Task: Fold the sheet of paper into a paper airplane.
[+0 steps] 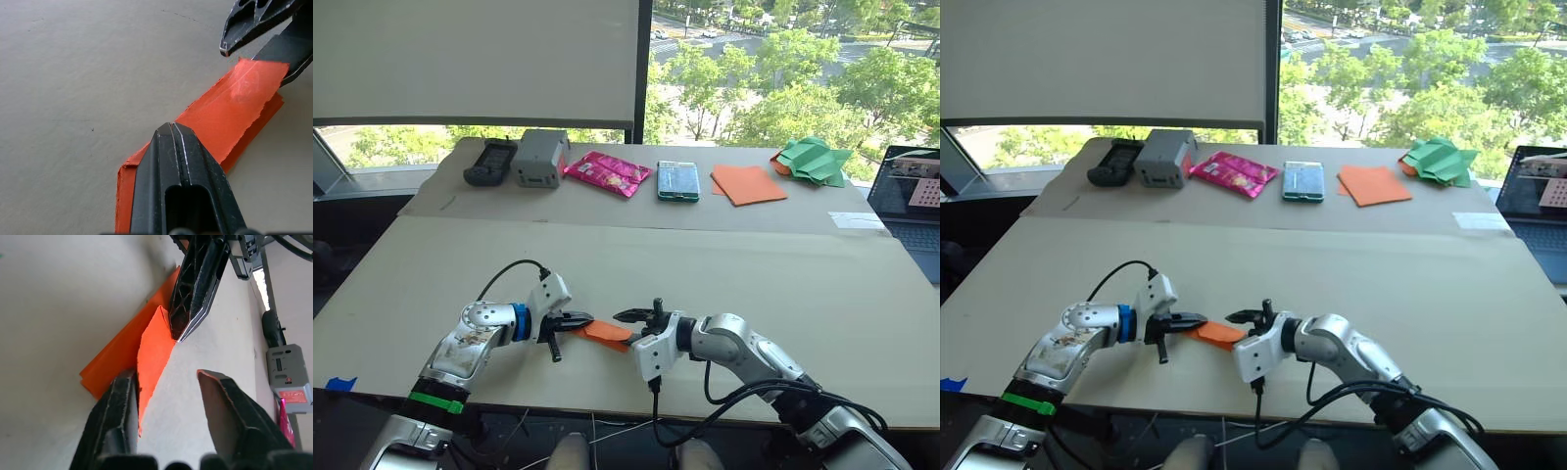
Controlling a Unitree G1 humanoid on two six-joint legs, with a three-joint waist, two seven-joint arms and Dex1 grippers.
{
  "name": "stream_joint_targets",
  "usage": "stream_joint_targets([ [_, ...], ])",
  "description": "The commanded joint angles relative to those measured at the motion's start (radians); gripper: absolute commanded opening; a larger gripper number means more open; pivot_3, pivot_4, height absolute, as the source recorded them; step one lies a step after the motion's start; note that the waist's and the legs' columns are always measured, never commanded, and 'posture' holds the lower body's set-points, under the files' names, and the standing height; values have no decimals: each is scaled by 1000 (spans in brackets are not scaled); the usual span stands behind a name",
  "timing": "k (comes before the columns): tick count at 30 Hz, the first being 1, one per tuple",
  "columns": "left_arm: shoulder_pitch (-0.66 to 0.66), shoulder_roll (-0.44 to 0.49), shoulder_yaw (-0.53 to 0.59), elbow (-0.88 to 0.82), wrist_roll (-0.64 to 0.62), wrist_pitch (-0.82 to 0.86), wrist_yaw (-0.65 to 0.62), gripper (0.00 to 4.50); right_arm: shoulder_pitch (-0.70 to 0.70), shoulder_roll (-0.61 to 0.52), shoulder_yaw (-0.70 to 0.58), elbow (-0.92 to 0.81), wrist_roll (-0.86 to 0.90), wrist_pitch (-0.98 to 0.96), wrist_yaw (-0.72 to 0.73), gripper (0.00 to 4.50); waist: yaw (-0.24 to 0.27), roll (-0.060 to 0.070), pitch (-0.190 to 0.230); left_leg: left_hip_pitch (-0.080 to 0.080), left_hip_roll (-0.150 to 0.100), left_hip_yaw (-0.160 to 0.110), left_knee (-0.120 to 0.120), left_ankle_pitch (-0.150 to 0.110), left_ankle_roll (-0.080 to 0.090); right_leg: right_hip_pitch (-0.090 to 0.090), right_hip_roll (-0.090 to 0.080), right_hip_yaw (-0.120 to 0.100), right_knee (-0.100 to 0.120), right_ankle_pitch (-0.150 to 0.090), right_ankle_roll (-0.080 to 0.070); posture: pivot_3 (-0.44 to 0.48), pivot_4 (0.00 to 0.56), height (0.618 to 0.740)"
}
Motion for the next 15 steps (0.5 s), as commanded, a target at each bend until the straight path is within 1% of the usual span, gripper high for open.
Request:
stream_joint_targets([
  [1,22,15,-35,10,45,5,0,0,33,-3,-57,-169,210,224,169,3362,2,0,0,0,0,0,0,0,0,0,0,0,0,0,0,0,150,702],
  [3,31,16,-39,0,47,5,0,0,33,29,-93,-275,361,432,236,3362,4,0,0,0,0,0,0,0,1,0,0,0,0,0,0,0,150,702],
  [5,38,16,-42,-11,48,6,0,0,20,65,-115,-334,456,592,257,3362,4,1,0,0,0,0,0,0,0,-1,0,0,0,0,0,0,150,702],
  [6,40,16,-43,-14,48,7,0,0,12,77,-122,-348,479,643,257,3362,4,1,0,0,0,0,0,0,0,-1,0,0,0,0,0,0,150,702],
  [9,45,14,-45,-34,46,16,-3,0,-59,168,-135,-307,489,883,179,2537,4,2,0,0,0,0,0,-1,-2,-2,0,0,0,0,0,0,150,702],
  [10,46,14,-46,-39,45,19,-5,0,-76,193,-133,-295,494,935,163,2212,4,2,0,-1,0,0,0,-1,-2,-3,0,0,0,0,0,0,150,702],
  [12,46,14,-45,-42,46,23,-3,0,-95,213,-112,-285,494,1011,145,1489,6,3,-1,-1,0,0,0,-1,-2,-3,0,0,0,0,0,0,150,702],
  [15,50,17,-43,-52,43,29,0,0,-113,235,-82,-217,468,1069,97,468,13,3,-1,-2,0,0,0,-1,-2,-3,0,0,0,0,0,0,150,702],
])
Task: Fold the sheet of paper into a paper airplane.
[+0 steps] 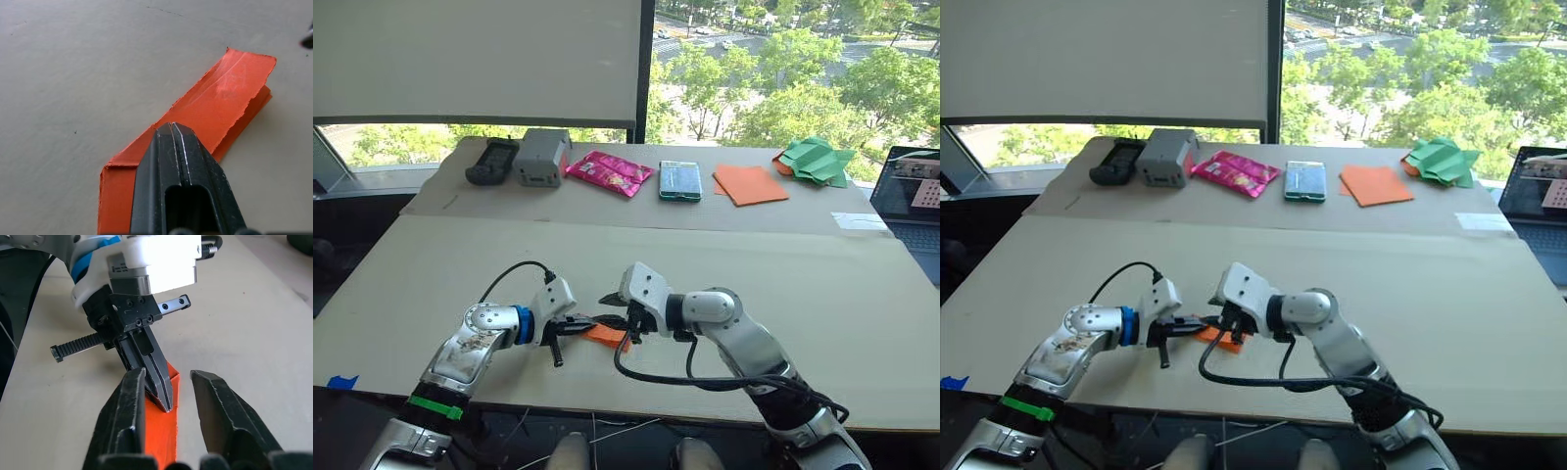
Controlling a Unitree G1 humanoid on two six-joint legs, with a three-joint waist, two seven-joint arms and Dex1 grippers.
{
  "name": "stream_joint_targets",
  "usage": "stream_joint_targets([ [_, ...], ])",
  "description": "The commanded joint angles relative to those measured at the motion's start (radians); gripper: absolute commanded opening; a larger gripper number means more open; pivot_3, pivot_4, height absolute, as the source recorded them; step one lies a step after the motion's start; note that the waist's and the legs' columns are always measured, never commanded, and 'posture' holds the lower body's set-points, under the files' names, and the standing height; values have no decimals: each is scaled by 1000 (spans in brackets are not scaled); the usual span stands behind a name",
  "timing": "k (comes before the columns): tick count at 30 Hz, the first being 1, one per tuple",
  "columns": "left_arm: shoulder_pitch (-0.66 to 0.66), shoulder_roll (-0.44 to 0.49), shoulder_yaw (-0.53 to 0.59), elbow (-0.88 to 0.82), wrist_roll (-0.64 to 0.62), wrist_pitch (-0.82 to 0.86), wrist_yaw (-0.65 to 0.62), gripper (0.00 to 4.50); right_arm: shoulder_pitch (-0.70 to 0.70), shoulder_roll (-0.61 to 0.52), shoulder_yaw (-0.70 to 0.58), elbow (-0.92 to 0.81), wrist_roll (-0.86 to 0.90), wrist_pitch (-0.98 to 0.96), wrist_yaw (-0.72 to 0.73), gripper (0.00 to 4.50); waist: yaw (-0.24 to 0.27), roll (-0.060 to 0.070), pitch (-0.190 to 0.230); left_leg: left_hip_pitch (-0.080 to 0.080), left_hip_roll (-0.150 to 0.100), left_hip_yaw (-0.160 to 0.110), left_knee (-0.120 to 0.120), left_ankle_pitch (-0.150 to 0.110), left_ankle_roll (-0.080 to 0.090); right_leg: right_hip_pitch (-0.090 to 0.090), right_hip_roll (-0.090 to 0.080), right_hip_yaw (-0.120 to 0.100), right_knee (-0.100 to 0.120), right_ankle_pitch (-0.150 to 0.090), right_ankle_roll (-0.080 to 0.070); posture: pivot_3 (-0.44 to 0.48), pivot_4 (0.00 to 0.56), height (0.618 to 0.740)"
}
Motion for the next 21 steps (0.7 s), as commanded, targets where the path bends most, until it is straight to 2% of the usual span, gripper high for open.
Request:
stream_joint_targets([
  [1,26,10,-22,8,21,30,1,0,-23,13,25,49,-15,59,-49,138,2,0,0,0,0,0,0,0,0,0,0,0,0,0,0,0,150,702],
  [14,40,17,-13,-20,18,53,7,0,-5,-24,118,136,-39,83,-81,60,-1,2,-1,0,0,0,0,0,0,-1,0,0,0,0,0,0,150,702],
  [21,45,23,-13,-37,15,62,-1,0,-8,-30,125,252,-76,121,-141,60,-4,6,-8,1,0,0,0,0,0,0,0,0,0,0,0,0,150,702],
])
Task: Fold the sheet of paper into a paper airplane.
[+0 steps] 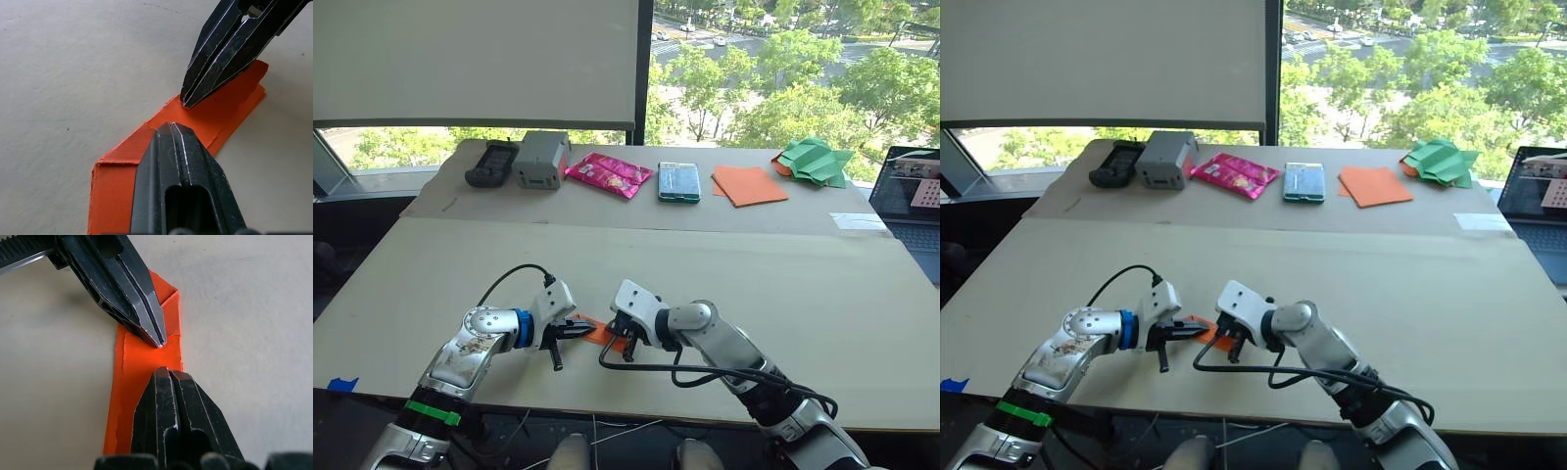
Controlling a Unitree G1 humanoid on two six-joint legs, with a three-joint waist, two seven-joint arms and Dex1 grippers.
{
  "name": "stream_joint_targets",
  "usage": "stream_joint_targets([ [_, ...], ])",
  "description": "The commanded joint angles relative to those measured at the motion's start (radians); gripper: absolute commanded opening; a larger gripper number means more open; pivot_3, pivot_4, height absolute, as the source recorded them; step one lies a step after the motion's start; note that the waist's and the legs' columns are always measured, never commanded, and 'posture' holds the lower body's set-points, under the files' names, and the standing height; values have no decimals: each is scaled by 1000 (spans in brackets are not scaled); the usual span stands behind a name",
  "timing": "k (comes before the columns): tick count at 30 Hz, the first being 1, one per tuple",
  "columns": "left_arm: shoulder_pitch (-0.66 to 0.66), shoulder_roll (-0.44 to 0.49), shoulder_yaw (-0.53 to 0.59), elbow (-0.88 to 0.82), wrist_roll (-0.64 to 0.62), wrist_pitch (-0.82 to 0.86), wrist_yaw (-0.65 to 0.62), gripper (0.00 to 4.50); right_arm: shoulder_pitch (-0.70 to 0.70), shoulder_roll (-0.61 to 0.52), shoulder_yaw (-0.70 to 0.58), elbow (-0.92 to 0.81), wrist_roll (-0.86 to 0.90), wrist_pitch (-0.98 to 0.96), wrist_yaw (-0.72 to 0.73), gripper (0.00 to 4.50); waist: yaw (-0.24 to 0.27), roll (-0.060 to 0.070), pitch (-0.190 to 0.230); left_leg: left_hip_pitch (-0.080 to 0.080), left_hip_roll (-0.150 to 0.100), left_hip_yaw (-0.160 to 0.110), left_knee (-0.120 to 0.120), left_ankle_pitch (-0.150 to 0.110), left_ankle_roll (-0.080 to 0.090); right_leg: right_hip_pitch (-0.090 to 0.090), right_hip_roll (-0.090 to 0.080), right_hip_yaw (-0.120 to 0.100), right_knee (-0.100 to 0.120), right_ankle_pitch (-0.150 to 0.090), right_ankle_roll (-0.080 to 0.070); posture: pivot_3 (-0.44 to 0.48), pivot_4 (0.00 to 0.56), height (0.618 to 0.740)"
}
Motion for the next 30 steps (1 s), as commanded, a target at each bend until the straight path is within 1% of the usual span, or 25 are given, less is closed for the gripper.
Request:
stream_joint_targets([
  [1,21,19,-21,-2,14,21,-11,0,17,-24,14,108,-38,58,-31,60,0,1,-2,0,0,0,0,0,0,0,0,0,0,0,0,0,150,702],
  [8,31,28,-22,-6,18,20,-22,0,48,-74,23,66,-27,70,-10,60,7,3,-6,-1,0,0,0,0,0,0,-1,0,-1,0,0,0,150,702],
  [17,28,28,-28,9,27,17,-23,0,113,-148,47,-38,-22,109,2,60,10,3,-7,-1,-1,0,0,0,0,0,-1,0,-2,0,0,0,150,702],
  [30,29,28,-39,16,32,14,-24,0,201,-253,22,-114,-26,129,-12,60,12,1,-11,-1,-1,1,0,0,-1,1,-2,0,-4,-1,0,0,150,702],
])
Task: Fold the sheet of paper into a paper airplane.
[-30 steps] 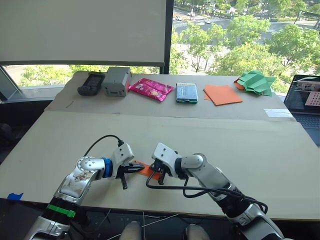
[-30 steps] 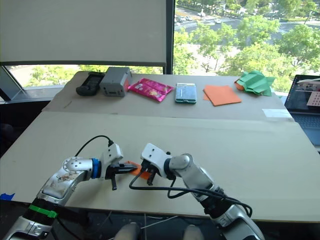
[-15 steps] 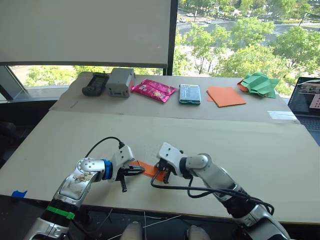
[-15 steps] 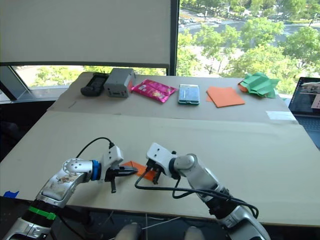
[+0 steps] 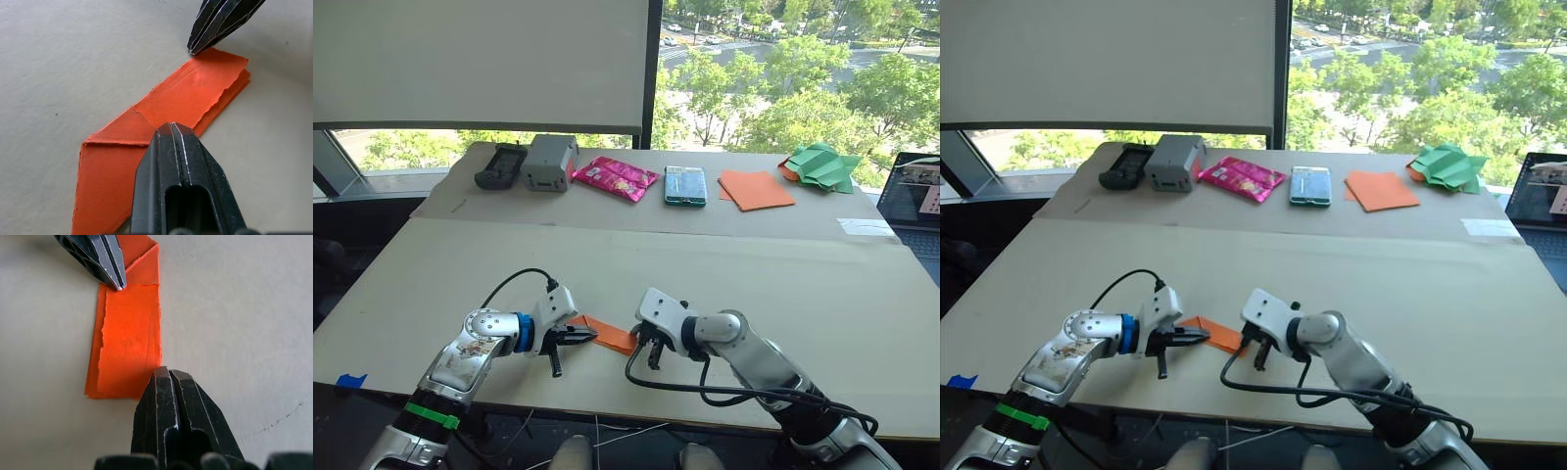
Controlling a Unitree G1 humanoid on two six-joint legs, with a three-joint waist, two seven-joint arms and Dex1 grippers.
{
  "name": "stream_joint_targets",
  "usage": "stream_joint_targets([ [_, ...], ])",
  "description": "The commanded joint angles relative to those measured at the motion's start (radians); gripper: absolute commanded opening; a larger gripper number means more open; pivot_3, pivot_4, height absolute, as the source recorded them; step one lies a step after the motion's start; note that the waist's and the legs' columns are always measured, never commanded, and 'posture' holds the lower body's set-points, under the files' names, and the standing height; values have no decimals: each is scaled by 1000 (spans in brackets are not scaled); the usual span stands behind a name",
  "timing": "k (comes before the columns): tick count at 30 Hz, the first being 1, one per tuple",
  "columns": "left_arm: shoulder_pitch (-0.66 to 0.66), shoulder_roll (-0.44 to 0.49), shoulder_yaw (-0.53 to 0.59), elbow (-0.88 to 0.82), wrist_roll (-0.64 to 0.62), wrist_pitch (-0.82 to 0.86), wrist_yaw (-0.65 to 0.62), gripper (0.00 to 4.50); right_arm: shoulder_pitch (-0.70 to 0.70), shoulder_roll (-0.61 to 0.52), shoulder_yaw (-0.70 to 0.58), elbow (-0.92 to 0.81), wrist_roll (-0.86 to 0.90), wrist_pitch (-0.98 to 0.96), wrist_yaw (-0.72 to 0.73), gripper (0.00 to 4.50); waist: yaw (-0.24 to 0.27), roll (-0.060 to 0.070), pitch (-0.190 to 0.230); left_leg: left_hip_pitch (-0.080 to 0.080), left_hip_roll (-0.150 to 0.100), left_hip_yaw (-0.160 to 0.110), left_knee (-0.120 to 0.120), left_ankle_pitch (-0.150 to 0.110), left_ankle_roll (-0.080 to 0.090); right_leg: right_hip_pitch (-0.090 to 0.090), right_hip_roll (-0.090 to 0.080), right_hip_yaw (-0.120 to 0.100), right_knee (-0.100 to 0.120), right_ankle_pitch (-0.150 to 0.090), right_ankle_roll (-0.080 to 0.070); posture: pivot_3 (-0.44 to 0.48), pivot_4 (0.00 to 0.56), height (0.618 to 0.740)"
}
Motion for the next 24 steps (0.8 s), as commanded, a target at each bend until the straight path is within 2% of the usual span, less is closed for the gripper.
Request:
stream_joint_targets([
  [1,21,18,-22,24,27,16,1,0,74,-60,0,63,-11,87,0,60,1,0,0,0,0,0,0,0,0,0,0,0,0,0,0,0,150,702],
  [6,23,21,-22,21,26,17,-2,0,26,21,-148,-71,109,60,4,60,-1,0,3,-2,0,0,0,0,0,0,0,0,-4,0,0,0,150,702],
  [9,24,21,-21,17,25,20,-1,0,-19,72,-185,-110,158,86,-4,60,-5,2,9,-3,0,0,0,0,0,-2,0,-1,-5,0,0,0,150,702],
  [15,23,22,-21,15,25,22,-2,0,-72,136,-129,-81,157,118,-40,60,-6,2,9,-3,0,-1,-1,0,0,-2,0,-1,-4,0,0,0,150,702],
  [18,22,23,-21,13,24,25,-1,0,-95,169,-61,51,111,64,-62,60,-6,1,9,-3,0,0,-1,0,0,-2,0,-1,-4,0,0,0,150,702],
  [24,22,21,-20,8,23,31,3,0,-90,156,-15,118,87,40,-51,60,-6,2,9,-3,0,0,-1,0,0,-2,0,-1,-4,0,0,0,150,702],
])
